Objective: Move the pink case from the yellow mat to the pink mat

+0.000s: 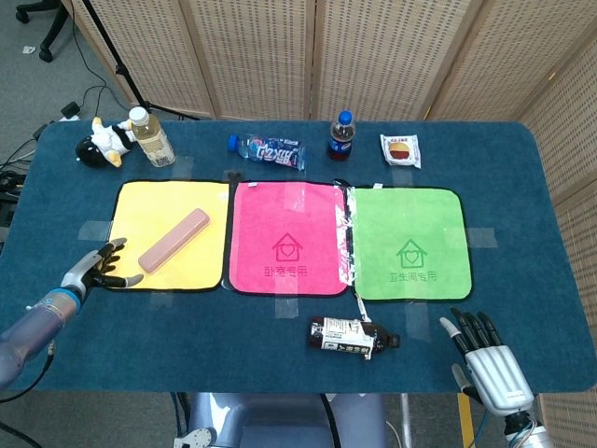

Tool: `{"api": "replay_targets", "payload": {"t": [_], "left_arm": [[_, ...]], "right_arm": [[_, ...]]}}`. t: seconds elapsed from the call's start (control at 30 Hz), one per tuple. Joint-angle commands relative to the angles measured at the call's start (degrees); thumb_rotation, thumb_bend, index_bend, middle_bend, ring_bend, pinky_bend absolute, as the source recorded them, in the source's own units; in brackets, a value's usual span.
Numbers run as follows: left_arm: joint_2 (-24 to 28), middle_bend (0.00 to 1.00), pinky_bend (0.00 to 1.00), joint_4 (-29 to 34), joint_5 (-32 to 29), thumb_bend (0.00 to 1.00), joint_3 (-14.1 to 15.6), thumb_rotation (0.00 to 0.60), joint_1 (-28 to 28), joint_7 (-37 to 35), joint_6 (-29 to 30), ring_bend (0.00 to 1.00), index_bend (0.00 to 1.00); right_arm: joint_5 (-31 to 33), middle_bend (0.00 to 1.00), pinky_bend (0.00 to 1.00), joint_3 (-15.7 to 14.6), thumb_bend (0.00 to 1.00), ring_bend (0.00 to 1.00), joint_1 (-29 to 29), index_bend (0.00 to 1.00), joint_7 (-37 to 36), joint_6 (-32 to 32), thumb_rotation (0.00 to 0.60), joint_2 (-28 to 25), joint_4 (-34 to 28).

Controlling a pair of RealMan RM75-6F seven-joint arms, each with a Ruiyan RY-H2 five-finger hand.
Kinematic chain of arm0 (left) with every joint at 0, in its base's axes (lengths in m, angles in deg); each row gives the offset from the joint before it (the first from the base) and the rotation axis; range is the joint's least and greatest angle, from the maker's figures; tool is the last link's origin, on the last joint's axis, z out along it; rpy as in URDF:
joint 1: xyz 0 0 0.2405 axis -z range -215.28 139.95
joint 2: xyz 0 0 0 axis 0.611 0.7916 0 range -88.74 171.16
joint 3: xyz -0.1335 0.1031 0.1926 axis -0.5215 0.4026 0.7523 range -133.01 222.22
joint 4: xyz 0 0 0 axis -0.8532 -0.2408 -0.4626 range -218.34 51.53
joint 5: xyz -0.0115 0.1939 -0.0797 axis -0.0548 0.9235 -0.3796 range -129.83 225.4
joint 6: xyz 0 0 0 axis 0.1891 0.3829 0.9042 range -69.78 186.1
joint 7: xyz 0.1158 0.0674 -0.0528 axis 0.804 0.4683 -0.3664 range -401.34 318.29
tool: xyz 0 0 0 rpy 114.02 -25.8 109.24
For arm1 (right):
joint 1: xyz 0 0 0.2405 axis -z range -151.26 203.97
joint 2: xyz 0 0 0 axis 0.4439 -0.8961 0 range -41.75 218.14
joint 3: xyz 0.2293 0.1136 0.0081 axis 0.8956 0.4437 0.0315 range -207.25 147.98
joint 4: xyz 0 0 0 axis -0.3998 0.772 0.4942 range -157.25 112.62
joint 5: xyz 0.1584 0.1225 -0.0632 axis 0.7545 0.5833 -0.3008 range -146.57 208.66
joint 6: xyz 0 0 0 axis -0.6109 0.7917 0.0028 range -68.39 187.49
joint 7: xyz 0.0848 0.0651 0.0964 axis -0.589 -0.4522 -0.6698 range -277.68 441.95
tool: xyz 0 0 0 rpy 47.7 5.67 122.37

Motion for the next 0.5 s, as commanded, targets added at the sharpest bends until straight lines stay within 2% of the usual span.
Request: {"api": "replay_targets", "payload": {"t": [0.03,0.27,0.5], "left_arm": [[-0.37,0.00,0.02,-0.98,-0.45,0.28,0.31,0.600,0.66,-0.24,-0.47,0.00,0.00],[-1.88,0.00,0.02,-2.66,0.08,0.28,0.01,0.600,0.78,-0.90,0.17,0.00,0.00],[-3.11,0.00,0.02,-3.61,-0.07,0.28,1.10,0.600,1.55,-0.34,0.71,0.00,0.00]], "right_arm": [[-0.10,0.00,0.00,-0.10,0.52,0.00,0.00,0.08,0.11,0.02,0.600,0.04,-0.06],[-0.13,0.00,0.00,-0.27,0.52,0.00,-0.04,0.08,0.34,-0.10,0.600,0.19,-0.01],[-0.03,0.00,0.00,-0.36,0.52,0.00,-0.13,0.08,0.29,-0.21,0.600,0.24,0.10]]}}
